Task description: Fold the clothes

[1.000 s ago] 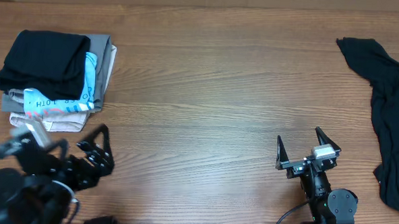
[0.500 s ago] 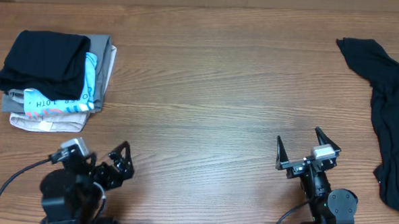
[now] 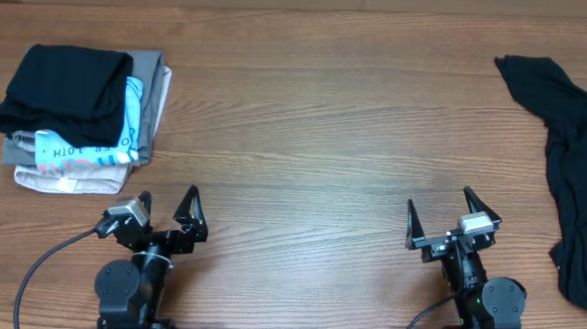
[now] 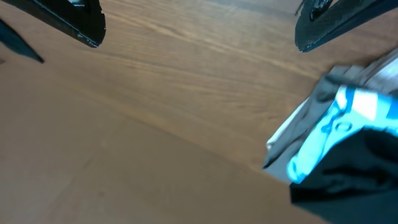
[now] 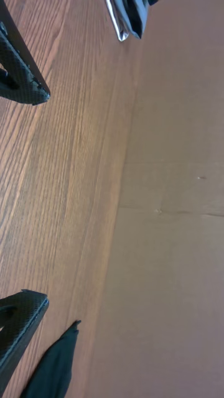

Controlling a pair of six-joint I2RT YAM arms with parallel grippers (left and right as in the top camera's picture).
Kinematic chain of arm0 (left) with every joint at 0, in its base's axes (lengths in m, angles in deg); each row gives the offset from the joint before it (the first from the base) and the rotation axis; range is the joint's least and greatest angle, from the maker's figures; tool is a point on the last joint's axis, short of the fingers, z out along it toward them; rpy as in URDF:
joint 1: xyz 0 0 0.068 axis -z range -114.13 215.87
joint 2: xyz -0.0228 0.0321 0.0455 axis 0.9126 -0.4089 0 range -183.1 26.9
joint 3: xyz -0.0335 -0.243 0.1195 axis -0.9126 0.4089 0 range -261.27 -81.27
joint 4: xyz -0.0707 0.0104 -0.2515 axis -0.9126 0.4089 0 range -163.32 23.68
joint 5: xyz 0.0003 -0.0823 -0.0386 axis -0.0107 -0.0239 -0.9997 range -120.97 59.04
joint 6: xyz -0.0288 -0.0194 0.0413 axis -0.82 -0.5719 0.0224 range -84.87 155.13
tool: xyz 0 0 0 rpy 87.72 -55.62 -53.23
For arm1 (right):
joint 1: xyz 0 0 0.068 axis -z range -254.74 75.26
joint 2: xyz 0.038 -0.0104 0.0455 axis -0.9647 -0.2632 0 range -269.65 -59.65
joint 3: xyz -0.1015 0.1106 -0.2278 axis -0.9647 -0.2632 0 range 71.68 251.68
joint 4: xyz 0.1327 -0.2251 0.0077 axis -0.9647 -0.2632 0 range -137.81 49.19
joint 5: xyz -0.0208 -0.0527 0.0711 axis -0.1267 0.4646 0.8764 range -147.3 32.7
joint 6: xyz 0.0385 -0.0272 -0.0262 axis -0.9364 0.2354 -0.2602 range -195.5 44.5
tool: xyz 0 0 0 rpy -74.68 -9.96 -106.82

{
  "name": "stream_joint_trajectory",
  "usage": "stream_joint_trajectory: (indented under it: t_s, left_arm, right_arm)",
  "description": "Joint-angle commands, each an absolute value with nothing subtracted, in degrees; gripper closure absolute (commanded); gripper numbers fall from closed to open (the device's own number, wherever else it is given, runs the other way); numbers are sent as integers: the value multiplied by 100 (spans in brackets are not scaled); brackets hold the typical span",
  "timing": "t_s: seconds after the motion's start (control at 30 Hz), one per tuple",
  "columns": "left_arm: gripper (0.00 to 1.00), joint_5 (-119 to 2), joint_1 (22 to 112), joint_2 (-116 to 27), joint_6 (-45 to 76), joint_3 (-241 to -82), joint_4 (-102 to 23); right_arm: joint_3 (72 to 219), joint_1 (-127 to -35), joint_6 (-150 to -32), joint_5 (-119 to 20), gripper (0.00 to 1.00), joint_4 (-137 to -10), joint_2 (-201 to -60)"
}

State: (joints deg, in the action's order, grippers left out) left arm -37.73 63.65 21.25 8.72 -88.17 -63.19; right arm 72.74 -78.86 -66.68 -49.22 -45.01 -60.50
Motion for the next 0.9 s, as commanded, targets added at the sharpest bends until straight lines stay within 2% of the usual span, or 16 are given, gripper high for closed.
stream_joint_trajectory:
  t_s: [0.0,0.3,0.43,0.53,0.87]
  left_arm:
    - [0,-3495,6408,2383,985,-8522,-6415]
    - [0,-3382,6509,2582,1794,-8364,-6459]
    - [0,-3371,6660,2672,3003,-8362,-6457]
    - [0,-3371,6710,2672,3446,-8362,-6457]
    - [0,-3312,6710,2672,3516,-8362,-6457]
  right_arm:
    - [7212,-7856,-6668,-4959,0,-4480,-5988]
    - [7212,-7856,-6668,-4959,0,-4482,-5988]
    - [7212,-7856,-6668,-4959,0,-4480,-5988]
    - [7212,-7856,-6668,-4959,0,-4482,-5988]
    - [7212,-7856,-6668,-4959,0,-4480,-5988]
